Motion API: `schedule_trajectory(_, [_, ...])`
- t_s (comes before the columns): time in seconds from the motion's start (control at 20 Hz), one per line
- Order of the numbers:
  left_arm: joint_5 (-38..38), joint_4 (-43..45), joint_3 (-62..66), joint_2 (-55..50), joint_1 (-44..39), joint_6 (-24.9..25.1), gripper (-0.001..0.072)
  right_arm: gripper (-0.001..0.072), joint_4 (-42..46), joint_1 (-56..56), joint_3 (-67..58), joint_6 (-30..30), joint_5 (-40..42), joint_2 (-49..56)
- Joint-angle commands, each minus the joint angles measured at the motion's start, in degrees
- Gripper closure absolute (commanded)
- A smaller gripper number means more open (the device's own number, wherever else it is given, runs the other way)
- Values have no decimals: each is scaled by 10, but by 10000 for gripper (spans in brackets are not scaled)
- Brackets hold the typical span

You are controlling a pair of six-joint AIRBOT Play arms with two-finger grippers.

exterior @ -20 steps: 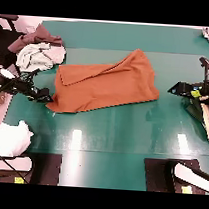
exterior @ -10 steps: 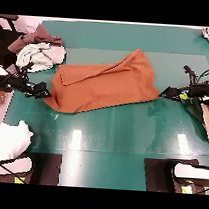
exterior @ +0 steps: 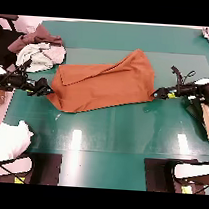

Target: Fold the shirts.

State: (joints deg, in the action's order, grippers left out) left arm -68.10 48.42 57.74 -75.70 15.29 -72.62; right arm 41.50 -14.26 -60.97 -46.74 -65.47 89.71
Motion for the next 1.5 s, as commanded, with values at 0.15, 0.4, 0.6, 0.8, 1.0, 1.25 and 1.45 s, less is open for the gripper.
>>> schedule_trajectory(0.15, [-15,15,1,65,2,-17,684,689,18,-3,-39,-53,-29,-61])
schedule_trajectory(0.4, [89,-13,5,178,6,-102,685,689,-64,-68,-71,-67,-40,-184])
schedule_trajectory(0.6, [161,-37,34,226,6,-141,685,689,-118,-82,-153,-74,8,-258])
schedule_trajectory(0.8, [205,-41,87,233,6,-179,685,691,-109,-82,-248,-122,11,-258])
schedule_trajectory(1.0, [239,-50,108,233,6,-211,685,690,-99,-61,-304,-144,-25,-231])
schedule_trajectory(1.25, [165,-61,202,255,6,-199,685,691,-55,-13,-376,-209,-47,-277])
schedule_trajectory(1.45, [103,-21,289,338,6,-244,686,690,47,2,-455,-319,-75,-362])
